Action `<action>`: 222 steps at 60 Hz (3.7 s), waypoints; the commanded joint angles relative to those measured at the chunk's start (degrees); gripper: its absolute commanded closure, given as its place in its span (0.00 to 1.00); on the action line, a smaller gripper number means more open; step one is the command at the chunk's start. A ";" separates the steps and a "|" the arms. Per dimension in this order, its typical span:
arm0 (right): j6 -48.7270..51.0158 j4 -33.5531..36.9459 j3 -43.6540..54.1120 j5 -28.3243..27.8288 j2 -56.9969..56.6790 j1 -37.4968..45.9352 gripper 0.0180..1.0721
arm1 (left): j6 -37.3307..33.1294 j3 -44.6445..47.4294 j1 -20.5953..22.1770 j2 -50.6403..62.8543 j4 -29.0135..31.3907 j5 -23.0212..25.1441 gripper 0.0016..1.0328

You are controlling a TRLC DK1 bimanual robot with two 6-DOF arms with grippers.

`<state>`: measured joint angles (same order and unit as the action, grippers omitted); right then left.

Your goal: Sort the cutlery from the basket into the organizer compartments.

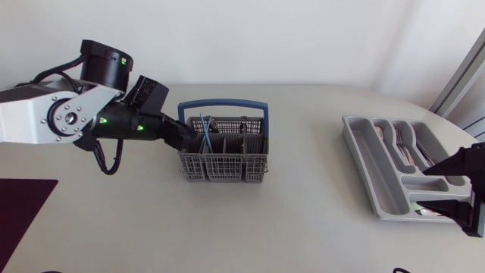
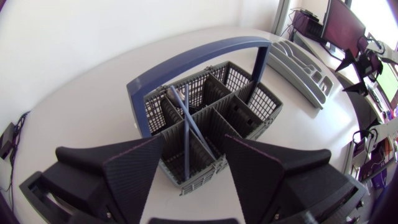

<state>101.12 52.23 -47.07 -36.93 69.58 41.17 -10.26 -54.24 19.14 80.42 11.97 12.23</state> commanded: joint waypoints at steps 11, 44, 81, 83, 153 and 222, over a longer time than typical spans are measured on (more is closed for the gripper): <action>-16.48 -1.34 7.87 -1.48 -12.28 -13.39 0.14 | 5.52 1.86 0.99 2.63 -3.53 0.78 0.41; -31.16 -6.96 13.76 1.07 -22.30 -28.34 0.13 | 13.25 1.94 5.30 8.17 -10.03 -9.15 0.43; -40.04 -11.62 17.27 3.00 -25.99 -38.53 0.13 | 15.01 -0.43 7.58 13.88 -15.39 -13.99 0.51; -40.74 -12.15 17.54 3.53 -26.08 -39.59 0.13 | 15.01 -0.43 7.58 14.06 -15.66 -14.51 0.51; -42.85 -14.70 20.17 5.29 -27.57 -43.10 0.13 | 13.51 -3.77 10.48 17.40 -20.40 -20.93 0.84; -46.54 -16.98 21.14 9.07 -27.92 -48.99 0.13 | 13.69 3.70 7.67 4.92 -16.98 -14.51 0.97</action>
<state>56.51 35.73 -27.29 -28.38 41.93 -6.94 3.01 -51.35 27.11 85.95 -5.76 -3.22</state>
